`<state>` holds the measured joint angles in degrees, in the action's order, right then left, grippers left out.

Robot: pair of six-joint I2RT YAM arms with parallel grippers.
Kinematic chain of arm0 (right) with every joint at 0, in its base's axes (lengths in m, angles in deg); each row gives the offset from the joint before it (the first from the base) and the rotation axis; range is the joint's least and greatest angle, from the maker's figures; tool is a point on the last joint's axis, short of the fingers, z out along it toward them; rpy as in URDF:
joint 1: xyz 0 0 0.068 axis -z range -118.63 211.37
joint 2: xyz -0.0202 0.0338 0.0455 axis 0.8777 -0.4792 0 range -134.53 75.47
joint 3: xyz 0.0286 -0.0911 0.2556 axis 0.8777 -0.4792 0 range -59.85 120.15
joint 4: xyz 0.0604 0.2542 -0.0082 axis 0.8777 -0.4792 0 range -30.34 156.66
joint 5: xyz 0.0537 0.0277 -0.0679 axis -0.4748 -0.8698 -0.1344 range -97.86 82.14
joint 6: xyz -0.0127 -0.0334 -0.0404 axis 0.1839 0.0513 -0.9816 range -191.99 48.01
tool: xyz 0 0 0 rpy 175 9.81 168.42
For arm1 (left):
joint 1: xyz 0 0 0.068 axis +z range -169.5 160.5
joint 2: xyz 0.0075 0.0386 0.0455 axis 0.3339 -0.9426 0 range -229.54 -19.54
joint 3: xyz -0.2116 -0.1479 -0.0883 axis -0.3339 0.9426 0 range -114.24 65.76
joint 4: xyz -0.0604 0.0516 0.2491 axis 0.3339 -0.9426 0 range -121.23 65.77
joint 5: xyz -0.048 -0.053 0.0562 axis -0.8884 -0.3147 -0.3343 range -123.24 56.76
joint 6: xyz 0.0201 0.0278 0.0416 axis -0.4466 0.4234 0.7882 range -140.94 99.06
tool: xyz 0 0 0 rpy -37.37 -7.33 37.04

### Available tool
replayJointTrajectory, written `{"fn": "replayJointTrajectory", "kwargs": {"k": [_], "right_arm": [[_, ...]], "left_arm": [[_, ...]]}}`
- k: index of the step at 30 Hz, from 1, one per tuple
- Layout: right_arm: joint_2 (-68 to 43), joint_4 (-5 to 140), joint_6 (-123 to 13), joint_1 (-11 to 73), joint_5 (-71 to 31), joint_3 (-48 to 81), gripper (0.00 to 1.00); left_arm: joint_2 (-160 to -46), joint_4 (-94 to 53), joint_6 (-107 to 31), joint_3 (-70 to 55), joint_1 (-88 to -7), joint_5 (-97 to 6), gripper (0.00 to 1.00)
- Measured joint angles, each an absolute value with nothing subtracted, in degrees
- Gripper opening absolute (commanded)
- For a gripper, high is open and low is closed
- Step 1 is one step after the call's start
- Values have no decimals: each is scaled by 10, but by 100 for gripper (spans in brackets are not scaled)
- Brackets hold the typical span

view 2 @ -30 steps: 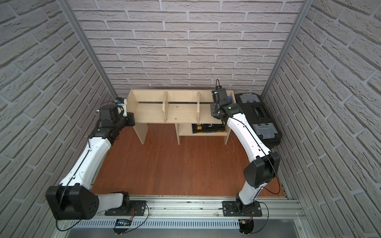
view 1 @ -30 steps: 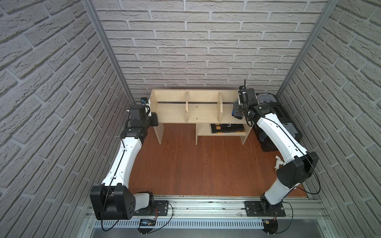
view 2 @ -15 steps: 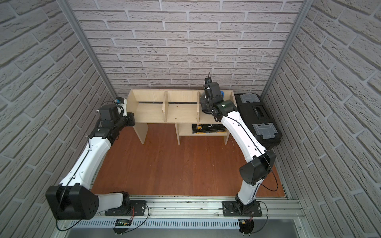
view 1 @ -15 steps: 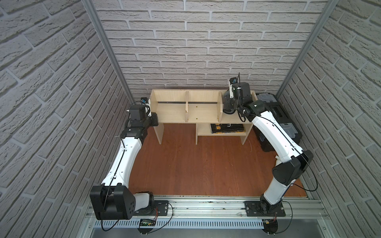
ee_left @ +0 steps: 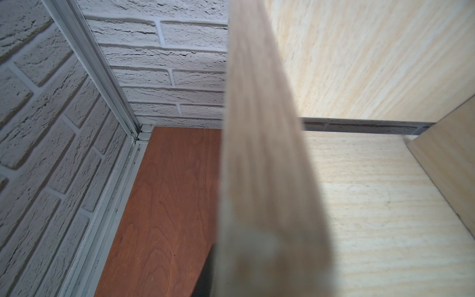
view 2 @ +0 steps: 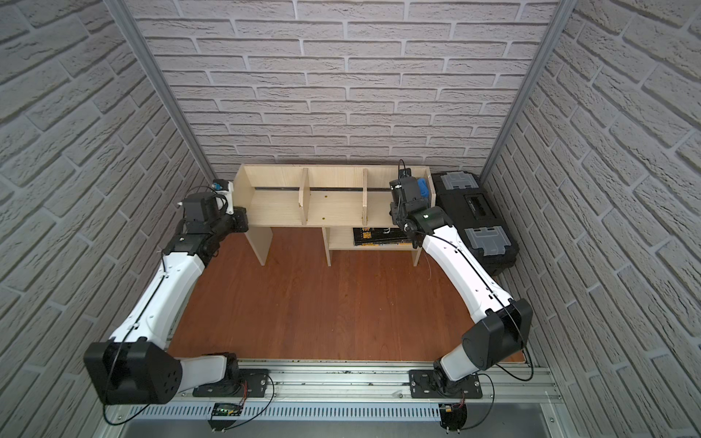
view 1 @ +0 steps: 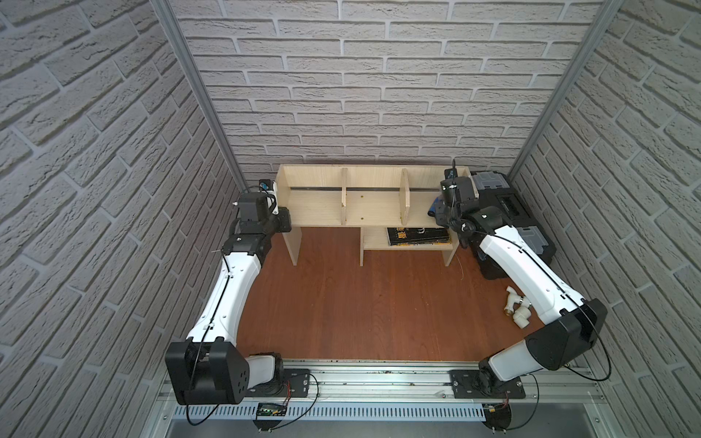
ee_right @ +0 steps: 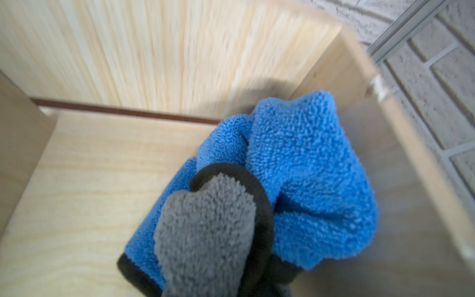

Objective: Wipe the bookshelf clean with a cloth
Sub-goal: Hold the shelf at the center of the board.

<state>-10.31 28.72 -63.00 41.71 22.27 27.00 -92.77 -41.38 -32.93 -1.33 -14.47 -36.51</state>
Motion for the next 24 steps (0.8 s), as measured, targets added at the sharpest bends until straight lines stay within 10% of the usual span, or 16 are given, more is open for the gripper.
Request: {"fn": "replayJointTrajectory", "kwargs": {"k": [13,24], "right_arm": [[-87,333,-549,386,49,242,3],[-87,305,-559,397,141,250,3]], "left_arm": [[-928,-414,-329,-13,-144,-366,0],[-928,-414,-329,-13,-144,-367,0]]}}
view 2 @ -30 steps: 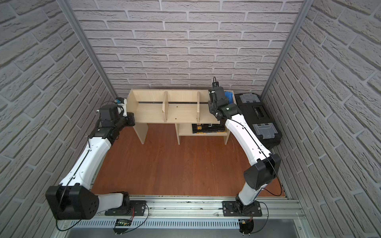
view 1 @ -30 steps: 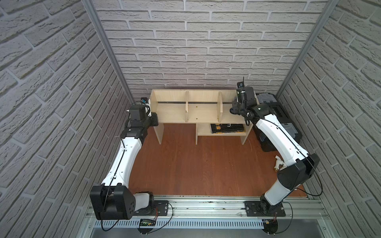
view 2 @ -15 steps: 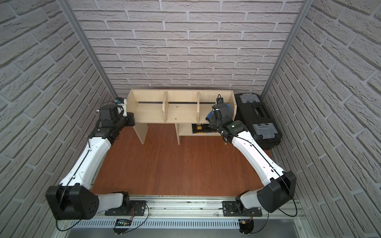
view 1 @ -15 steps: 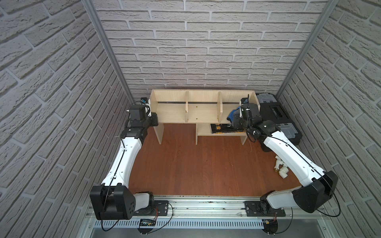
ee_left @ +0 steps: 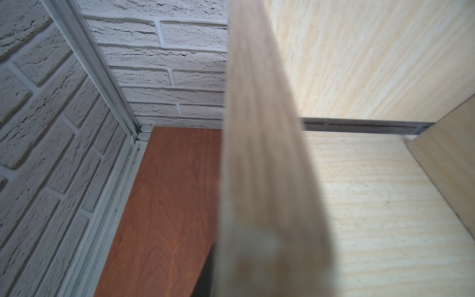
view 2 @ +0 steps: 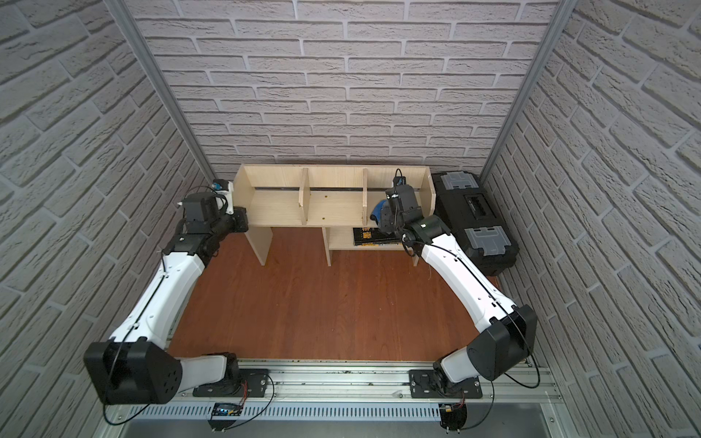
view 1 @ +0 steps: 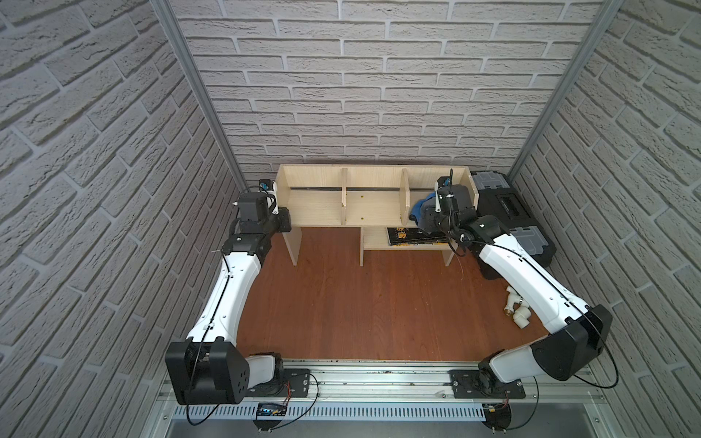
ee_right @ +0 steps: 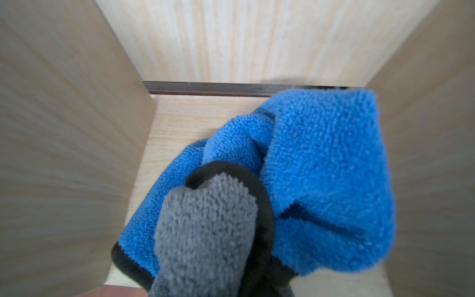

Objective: Wipe the bookshelf clean with a cloth
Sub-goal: Hold the shelf at the center of the board.

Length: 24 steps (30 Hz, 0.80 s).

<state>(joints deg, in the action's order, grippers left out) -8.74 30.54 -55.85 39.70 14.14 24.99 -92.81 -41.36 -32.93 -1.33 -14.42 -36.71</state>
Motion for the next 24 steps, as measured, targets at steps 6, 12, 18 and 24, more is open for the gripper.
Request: {"fn": "replayJointTrajectory", "kwargs": {"k": [6,12,18,24], "right_arm": [[-105,327,-605,415,208,250,3],[-170,363,-627,419,139,311,3],[-161,392,-613,409,52,293,3],[-58,422,-597,397,35,177,3]], "left_arm": [[-929,-413,-329,-13,-144,-367,0],[-929,-412,-329,-13,-144,-367,0],[-929,-412,-329,-13,-144,-367,0],[-929,-412,-329,-13,-144,-367,0]]}}
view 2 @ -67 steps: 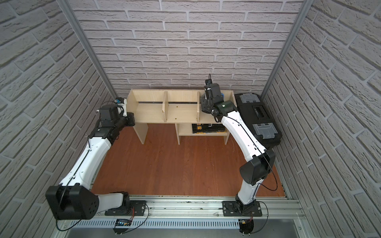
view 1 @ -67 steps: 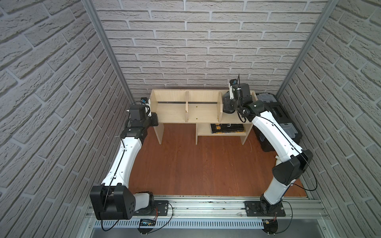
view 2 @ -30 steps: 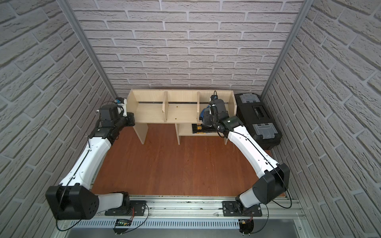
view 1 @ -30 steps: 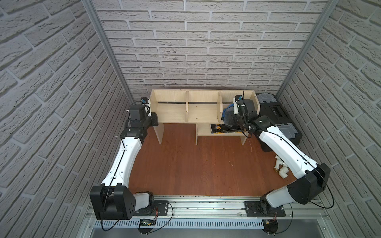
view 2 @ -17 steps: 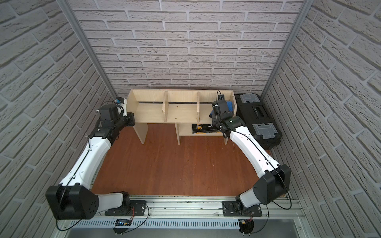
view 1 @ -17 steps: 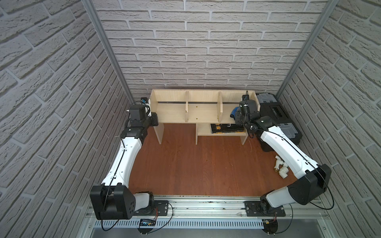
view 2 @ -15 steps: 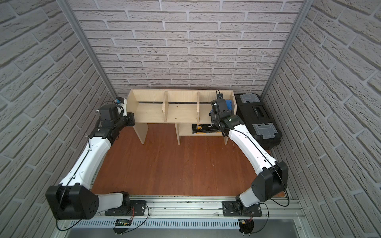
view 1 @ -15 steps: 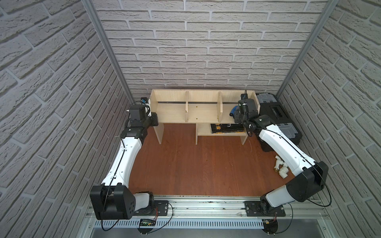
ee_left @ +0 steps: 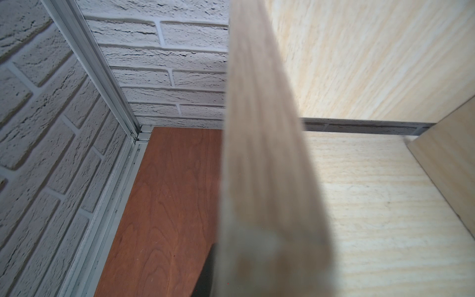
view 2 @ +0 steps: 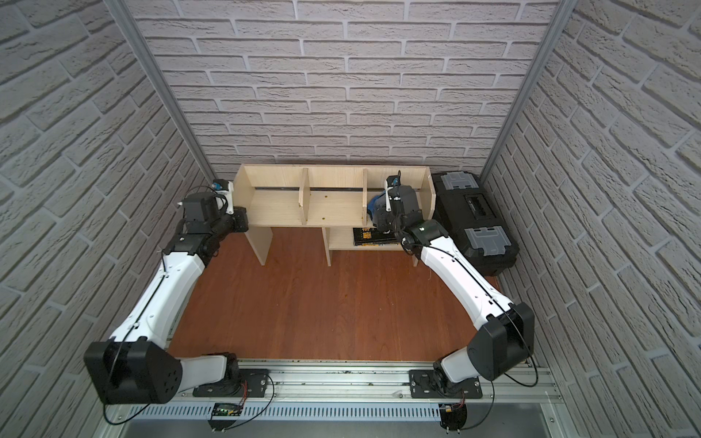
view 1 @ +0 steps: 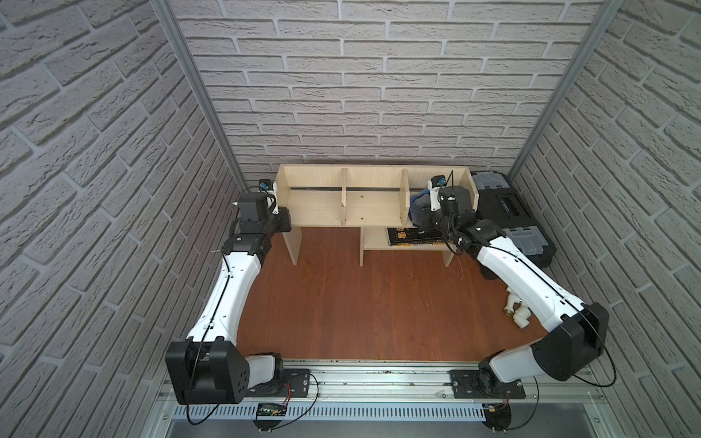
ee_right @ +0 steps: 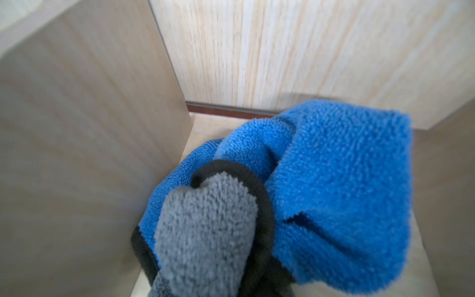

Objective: Wipe the bookshelf clean with a cloth
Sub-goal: Hold the shelf at the center of the board.

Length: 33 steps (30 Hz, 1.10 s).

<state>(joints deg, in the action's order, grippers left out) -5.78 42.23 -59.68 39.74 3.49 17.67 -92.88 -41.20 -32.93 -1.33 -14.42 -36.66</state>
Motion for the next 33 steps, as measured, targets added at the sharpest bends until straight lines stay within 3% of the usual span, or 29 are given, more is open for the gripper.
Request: {"fn": "replayJointTrajectory", "kwargs": {"k": [7,30,33], "right_arm": [[-35,349,-607,403,102,187,3],[-283,218,-629,401,84,718,3],[-301,201,-626,426,109,719,3]], "left_arm": [[-929,-411,-329,-13,-144,-367,0],[-929,-411,-329,-13,-144,-366,0],[-929,-411,-328,-13,-144,-366,0]]}}
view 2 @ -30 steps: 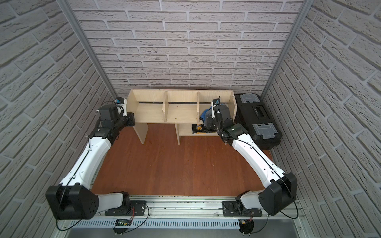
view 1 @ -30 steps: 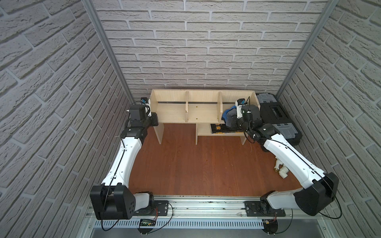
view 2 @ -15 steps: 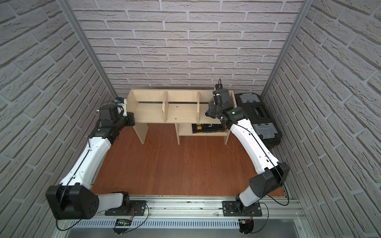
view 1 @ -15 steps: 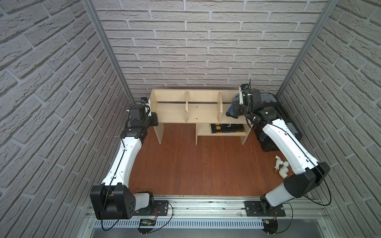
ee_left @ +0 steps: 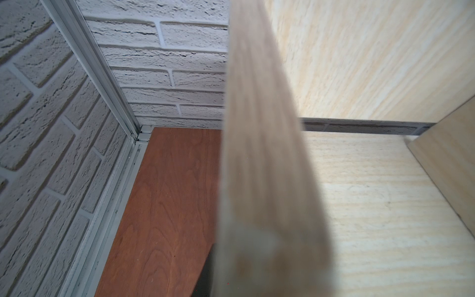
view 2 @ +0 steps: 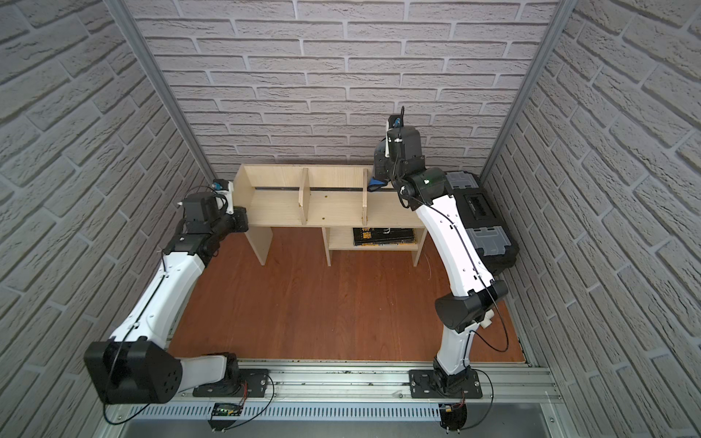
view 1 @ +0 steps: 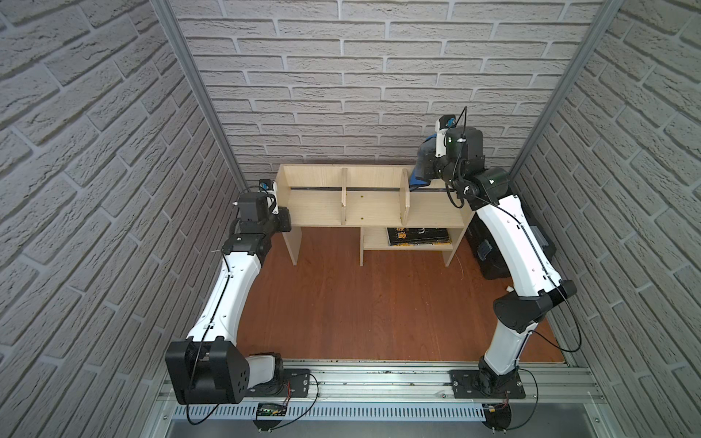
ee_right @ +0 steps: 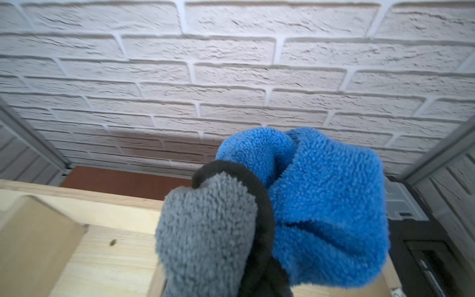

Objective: Wipe the bookshelf clean with a cloth
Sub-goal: Hold the shelf at the center of the board.

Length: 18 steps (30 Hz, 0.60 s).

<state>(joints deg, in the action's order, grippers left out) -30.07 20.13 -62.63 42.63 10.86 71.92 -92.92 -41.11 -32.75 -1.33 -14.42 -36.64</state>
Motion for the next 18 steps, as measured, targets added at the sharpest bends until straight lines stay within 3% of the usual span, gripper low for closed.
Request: {"fn": "replayJointTrajectory", "kwargs": {"k": [9,18], "right_arm": [[-211,200,-610,512,135,560,3],[-95,178,-605,461,146,511,3]], "left_arm": [[-929,-411,-327,-13,-145,-366,0],[-929,-411,-327,-13,-145,-366,0]]}}
